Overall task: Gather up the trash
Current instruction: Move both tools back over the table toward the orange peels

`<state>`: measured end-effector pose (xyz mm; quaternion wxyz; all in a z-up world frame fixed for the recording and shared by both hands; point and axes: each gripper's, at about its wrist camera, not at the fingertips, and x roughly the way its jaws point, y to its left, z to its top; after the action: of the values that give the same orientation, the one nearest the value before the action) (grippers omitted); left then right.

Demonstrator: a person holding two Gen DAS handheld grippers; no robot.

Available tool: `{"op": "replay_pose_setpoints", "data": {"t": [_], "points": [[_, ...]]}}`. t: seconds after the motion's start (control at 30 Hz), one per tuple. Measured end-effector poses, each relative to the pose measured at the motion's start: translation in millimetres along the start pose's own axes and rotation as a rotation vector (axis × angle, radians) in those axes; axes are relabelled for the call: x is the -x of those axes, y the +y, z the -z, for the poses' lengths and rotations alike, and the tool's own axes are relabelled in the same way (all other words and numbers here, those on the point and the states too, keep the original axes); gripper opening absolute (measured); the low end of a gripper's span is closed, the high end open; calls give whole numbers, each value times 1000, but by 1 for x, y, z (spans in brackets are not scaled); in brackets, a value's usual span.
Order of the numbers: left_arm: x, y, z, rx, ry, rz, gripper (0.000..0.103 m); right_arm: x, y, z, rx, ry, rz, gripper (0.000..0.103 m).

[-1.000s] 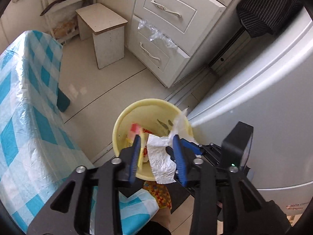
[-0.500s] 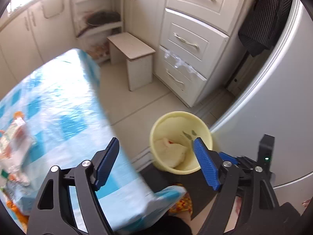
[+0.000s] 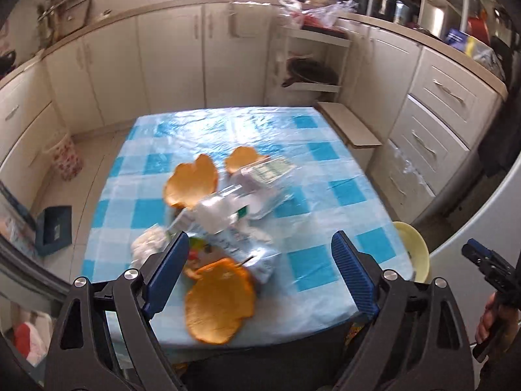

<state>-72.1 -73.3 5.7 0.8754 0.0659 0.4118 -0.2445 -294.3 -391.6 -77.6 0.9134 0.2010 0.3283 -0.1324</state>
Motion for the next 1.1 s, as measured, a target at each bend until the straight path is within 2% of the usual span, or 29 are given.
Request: {"op": "replay_pose_setpoints", "data": {"t": [0.07,0.17,0.33,0.53,0.77,0.87,0.93,0.97,1.03,1.1], "points": [[-5,33,11,49,41,-14,85,-4,37,-5,73,14,-64,58],[-19,59,30,85,98,6,85,-11,89,-5,175,40,-150,58],[-43,63,56,60,156,-1,85,-34,155,-4,290,89,-239,58],[-63,65,66,62,190,7,85,-60,194,-4,336,124,-261,62],[-78,64,68,47,208,31,82,-86,192,6,250,193,-266,63],[-86,61,67,21,225,27,67,-88,184,4,192,202,-273,63],[-89,59,67,9,234,18,48,-93,182,5,174,225,-270,64],[-89,57,67,4,229,15,43,-95,181,5,169,233,-265,64],[-87,57,67,4,226,36,19,-95,182,6,173,246,-259,64],[-82,60,68,19,211,46,11,-95,184,7,187,253,-252,64]]}}
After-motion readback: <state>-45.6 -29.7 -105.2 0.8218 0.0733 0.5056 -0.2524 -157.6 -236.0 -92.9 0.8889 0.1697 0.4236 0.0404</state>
